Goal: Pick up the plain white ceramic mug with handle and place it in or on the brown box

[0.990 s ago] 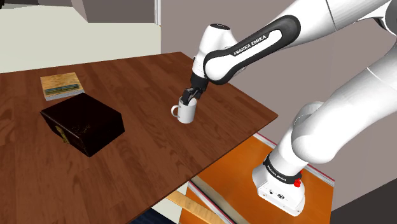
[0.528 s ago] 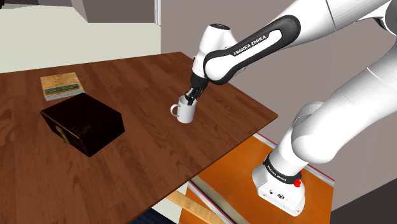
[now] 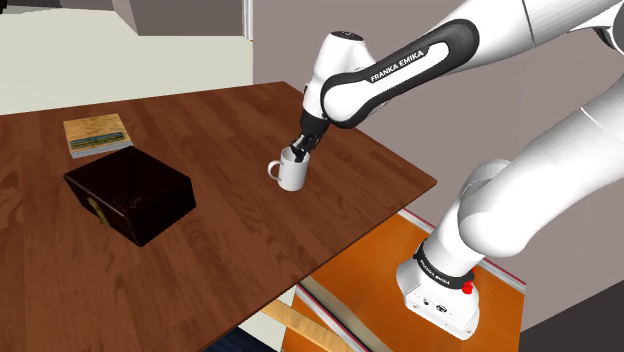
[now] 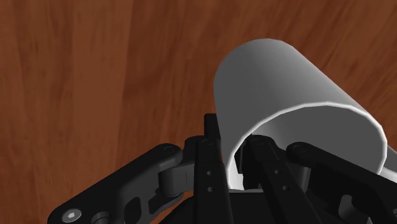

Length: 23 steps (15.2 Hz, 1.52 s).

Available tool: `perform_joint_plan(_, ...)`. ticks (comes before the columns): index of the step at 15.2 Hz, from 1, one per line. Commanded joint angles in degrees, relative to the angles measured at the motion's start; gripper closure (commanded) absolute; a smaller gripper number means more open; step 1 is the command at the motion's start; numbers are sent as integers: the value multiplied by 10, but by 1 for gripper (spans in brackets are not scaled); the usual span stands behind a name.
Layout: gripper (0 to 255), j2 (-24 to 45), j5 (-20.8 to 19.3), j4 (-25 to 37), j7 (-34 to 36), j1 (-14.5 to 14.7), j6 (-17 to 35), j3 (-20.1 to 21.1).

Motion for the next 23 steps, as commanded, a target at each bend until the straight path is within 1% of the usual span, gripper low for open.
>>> perform_joint_plan(1, 255, -10, -1, 7, 0, -1, -17, -1)
perform_joint_plan(12, 255, -62, -3, 54, 2, -2, -116, -2)
perform_joint_plan(23, 255, -94, -5, 115, 4, -2, -209, -3)
